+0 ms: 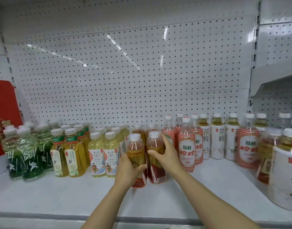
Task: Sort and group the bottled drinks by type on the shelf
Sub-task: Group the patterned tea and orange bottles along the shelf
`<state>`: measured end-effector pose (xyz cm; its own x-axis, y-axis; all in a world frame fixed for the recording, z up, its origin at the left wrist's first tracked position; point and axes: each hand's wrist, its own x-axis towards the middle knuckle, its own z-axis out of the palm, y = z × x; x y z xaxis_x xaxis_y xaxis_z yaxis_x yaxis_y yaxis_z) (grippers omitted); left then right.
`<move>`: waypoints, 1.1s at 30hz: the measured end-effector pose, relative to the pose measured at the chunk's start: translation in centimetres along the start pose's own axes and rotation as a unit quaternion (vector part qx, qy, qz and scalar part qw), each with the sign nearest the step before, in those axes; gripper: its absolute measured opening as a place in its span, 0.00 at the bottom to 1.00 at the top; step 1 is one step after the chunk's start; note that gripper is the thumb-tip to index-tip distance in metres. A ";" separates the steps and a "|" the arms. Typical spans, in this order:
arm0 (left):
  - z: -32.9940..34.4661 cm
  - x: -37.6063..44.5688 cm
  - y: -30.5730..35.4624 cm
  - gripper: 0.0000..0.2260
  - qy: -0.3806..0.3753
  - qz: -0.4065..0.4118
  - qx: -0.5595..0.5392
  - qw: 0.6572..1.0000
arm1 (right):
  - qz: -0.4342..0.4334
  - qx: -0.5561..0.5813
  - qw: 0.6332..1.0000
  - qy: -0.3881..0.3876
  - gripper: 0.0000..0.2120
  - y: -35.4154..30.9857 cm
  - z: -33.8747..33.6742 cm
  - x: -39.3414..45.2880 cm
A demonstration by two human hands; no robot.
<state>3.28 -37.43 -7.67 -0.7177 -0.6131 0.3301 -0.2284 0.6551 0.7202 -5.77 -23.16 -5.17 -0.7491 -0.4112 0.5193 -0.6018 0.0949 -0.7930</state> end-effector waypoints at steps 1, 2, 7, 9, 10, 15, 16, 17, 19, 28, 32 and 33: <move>0.2 0.0 0.1 0.40 0.002 -0.004 0.022 1.000 | 0.013 -0.011 1.000 -0.004 0.39 0.5 0.2 -0.2; 0.3 0.2 0.2 0.42 0.002 -0.014 0.038 0.999 | 0.031 -0.036 0.999 -0.001 0.40 1.1 0.5 -0.4; 0.9 1.5 0.9 0.38 0.014 -0.029 0.061 0.998 | 0.098 -0.117 0.987 0.050 0.40 3.0 2.0 0.1; 1.2 1.9 1.1 0.35 0.027 -0.025 0.059 0.998 | 0.107 -0.134 0.983 0.073 0.40 2.8 2.7 0.6; 1.4 2.1 1.1 0.33 0.033 -0.024 0.059 0.997 | 0.110 -0.144 0.980 0.085 0.40 3.0 3.0 0.8; 2.0 3.5 1.0 0.33 0.035 -0.028 0.067 0.997 | 0.121 -0.194 0.963 0.142 0.42 3.1 4.6 1.0; 2.1 3.8 1.0 0.34 0.036 -0.026 0.074 0.996 | 0.119 -0.201 0.961 0.148 0.41 3.1 4.8 1.1; 2.3 4.0 1.0 0.34 0.037 -0.023 0.085 0.995 | 0.117 -0.207 0.960 0.151 0.40 3.1 5.0 1.3; 2.5 4.3 1.0 0.34 0.036 -0.018 0.102 0.994 | 0.109 -0.201 0.963 0.144 0.37 3.4 5.0 1.7; 2.7 4.8 1.0 0.33 0.026 -0.011 0.107 0.994 | 0.127 -0.052 0.991 0.000 0.32 3.4 2.3 2.2; 2.6 4.6 0.8 0.36 0.011 -0.016 0.101 0.995 | 0.131 -0.189 0.970 0.074 0.44 4.0 4.1 2.2; 2.6 4.6 0.7 0.36 0.004 -0.018 0.098 0.995 | 0.129 -0.205 0.966 0.087 0.42 4.2 4.2 2.3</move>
<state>-1.85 -38.64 -7.27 -0.7013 -0.6408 0.3123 -0.3777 0.7056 0.5995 -8.84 -27.55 -8.69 -0.9026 -0.1705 0.3952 -0.4211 0.5399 -0.7288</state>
